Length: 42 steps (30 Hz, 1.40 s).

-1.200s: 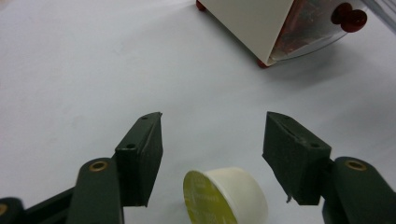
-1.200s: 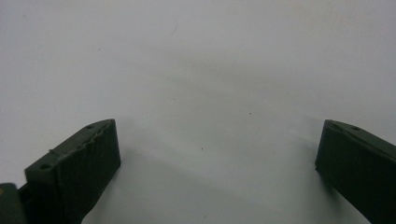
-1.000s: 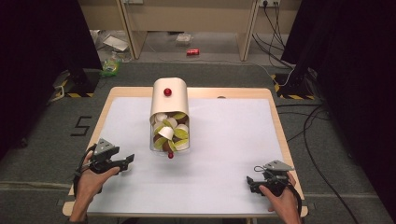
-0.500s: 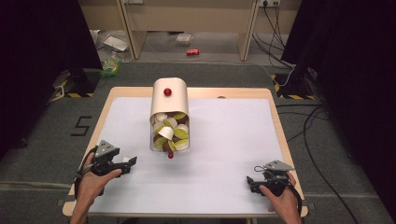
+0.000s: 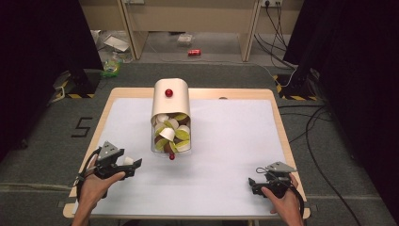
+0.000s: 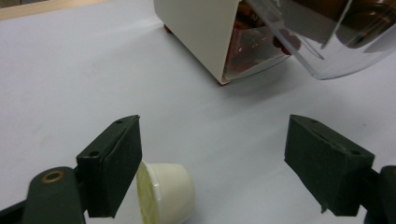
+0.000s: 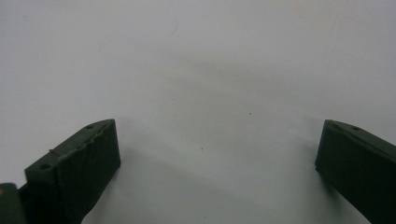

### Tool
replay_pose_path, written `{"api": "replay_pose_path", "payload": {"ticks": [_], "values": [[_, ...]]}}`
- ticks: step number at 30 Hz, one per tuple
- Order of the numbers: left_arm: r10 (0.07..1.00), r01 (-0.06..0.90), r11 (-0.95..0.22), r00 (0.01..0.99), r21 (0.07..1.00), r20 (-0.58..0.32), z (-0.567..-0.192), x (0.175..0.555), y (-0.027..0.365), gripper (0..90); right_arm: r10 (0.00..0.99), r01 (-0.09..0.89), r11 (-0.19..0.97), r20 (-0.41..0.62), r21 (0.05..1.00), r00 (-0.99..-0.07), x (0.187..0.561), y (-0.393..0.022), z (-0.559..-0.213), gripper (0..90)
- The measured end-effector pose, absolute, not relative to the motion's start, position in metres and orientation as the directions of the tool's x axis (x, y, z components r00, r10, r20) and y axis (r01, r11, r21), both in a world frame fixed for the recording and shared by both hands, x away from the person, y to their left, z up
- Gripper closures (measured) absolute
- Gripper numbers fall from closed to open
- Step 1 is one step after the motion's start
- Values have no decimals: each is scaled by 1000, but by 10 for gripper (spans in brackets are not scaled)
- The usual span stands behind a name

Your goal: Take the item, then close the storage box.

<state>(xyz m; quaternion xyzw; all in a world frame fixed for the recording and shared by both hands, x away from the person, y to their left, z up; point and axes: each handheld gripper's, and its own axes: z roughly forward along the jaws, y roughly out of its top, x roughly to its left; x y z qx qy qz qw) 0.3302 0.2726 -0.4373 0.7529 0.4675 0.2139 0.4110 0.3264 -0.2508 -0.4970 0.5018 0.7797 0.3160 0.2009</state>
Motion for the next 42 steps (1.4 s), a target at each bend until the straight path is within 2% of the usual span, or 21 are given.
{"api": "replay_pose_path", "payload": {"ticks": [14, 42], "values": [[868, 524, -245, 494, 816, -57, -437, 329, 260, 176, 909, 655, 296, 4, 695, -416, 326, -251, -497, 4], [840, 457, -286, 543, 842, -10, -423, 334, 230, 171, 910, 656, 297, 3, 694, -415, 326, -251, -497, 4]]}}
